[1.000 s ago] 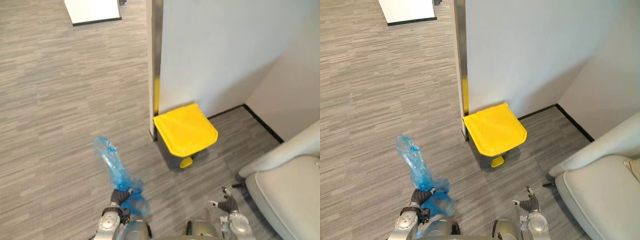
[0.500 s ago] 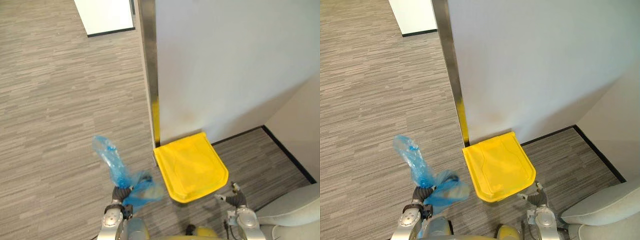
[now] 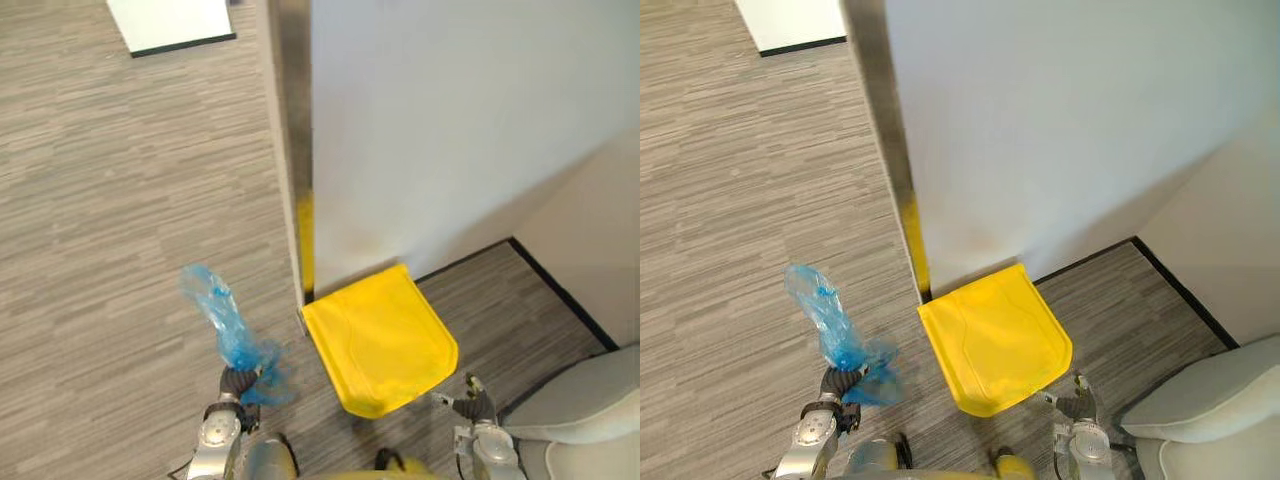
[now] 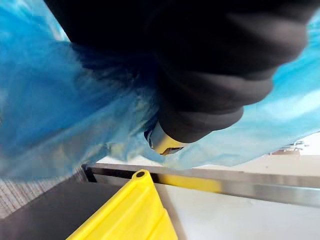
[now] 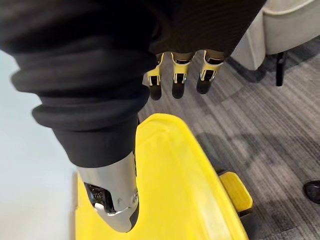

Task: Gather rubbish on tea table into small bin, then transfer packed bag to large trash can.

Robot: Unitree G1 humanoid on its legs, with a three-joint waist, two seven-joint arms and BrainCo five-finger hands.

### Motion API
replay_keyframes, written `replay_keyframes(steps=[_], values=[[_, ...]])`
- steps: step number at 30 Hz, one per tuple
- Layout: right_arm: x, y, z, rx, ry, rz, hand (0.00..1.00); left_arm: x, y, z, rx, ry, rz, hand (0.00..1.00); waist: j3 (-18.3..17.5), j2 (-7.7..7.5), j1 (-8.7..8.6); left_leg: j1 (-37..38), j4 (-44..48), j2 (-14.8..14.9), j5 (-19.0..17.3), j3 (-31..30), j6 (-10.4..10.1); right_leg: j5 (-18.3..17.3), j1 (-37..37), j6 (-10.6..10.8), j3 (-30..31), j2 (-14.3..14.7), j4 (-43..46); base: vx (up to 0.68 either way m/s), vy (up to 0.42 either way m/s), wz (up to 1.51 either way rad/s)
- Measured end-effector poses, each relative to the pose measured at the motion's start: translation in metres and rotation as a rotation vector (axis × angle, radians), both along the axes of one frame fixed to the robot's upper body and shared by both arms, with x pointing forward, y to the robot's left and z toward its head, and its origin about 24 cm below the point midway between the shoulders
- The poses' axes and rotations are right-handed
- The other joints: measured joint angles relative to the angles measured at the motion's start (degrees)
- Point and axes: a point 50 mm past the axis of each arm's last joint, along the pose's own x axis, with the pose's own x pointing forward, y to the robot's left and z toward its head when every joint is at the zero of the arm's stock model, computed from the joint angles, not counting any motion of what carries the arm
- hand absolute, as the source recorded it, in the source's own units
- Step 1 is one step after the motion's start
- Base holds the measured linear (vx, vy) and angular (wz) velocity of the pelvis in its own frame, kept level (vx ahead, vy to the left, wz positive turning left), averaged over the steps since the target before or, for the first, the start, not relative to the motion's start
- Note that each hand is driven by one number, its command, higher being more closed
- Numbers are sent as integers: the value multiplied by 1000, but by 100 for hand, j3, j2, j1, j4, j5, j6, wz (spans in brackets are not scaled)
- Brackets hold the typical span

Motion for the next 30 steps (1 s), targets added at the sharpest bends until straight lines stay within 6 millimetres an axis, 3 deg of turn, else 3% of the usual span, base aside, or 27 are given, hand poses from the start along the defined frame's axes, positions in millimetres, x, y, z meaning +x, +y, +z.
replay_keyframes(steps=[4,11,15,21,25,27,29,30], values=[[-5,-6,-2,-3,21,-24,0,-8,2,-4,1,23,9,100,-56,97,-64,195,-381,-26,172,195,1,283,-52,-40,192,44,-148,-24,-14,-29],[-1,-5,-1,-4,12,-16,0,-15,3,-8,2,51,13,100,-65,99,-72,241,-645,-105,349,602,92,721,-389,-3,653,58,-357,-117,6,-39],[7,0,1,3,-6,-3,0,-11,1,-5,0,31,8,100,-86,-38,-78,-30,-445,-122,293,809,100,627,-715,60,783,-35,-453,-201,-29,-33],[14,-3,9,-14,-49,1,0,-2,-2,0,-6,-3,-1,100,-71,-51,-80,-262,-95,10,230,812,195,656,-800,9,786,44,-426,-139,-4,-8],[27,0,17,-24,-101,22,0,-4,0,0,-1,2,10,100,-5,-40,-47,-442,326,218,49,853,233,677,-820,-51,809,109,-426,-58,44,-7],[34,9,19,-15,-116,52,0,-3,5,7,16,-30,7,100,71,-140,-36,-530,577,214,-34,815,206,580,-946,-203,752,84,-182,-25,85,4],[39,10,24,-24,-143,54,0,1,5,11,22,-54,1,100,194,-31,86,-718,1289,457,-490,527,286,512,-1048,-100,558,131,377,-42,130,7],[40,14,24,-19,-143,64,0,1,6,12,27,-53,-4,100,270,-76,66,-648,1336,376,-607,404,314,376,-1047,-124,364,-17,781,-25,106,32]])
